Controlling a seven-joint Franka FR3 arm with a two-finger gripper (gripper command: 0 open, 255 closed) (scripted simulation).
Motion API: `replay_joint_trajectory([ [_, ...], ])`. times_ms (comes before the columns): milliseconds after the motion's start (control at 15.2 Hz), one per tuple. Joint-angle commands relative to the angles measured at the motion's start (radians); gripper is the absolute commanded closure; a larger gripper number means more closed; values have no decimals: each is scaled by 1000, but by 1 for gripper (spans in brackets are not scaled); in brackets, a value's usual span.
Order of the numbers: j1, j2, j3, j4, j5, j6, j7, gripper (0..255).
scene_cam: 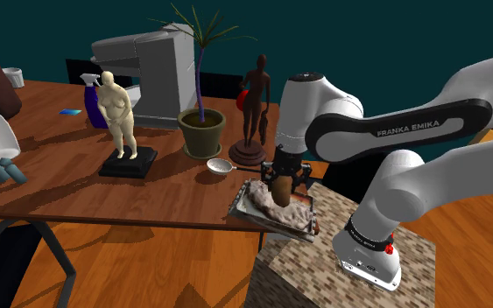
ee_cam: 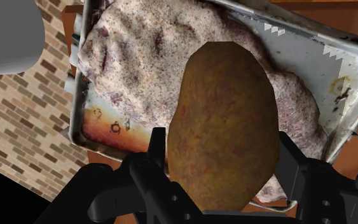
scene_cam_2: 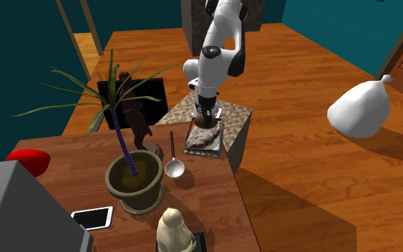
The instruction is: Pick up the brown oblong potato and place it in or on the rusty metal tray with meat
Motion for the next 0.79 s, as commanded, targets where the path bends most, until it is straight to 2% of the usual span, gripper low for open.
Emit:
replay_joint_trajectory([
  [0, 0, 9, 6, -12, 4, 22, 0, 255],
  [462, 0, 9, 6, -12, 4, 22, 0, 255],
  [528, 0, 9, 6, -12, 4, 22, 0, 0],
  [726, 0, 9, 6, -12, 4, 22, 0, 0],
])
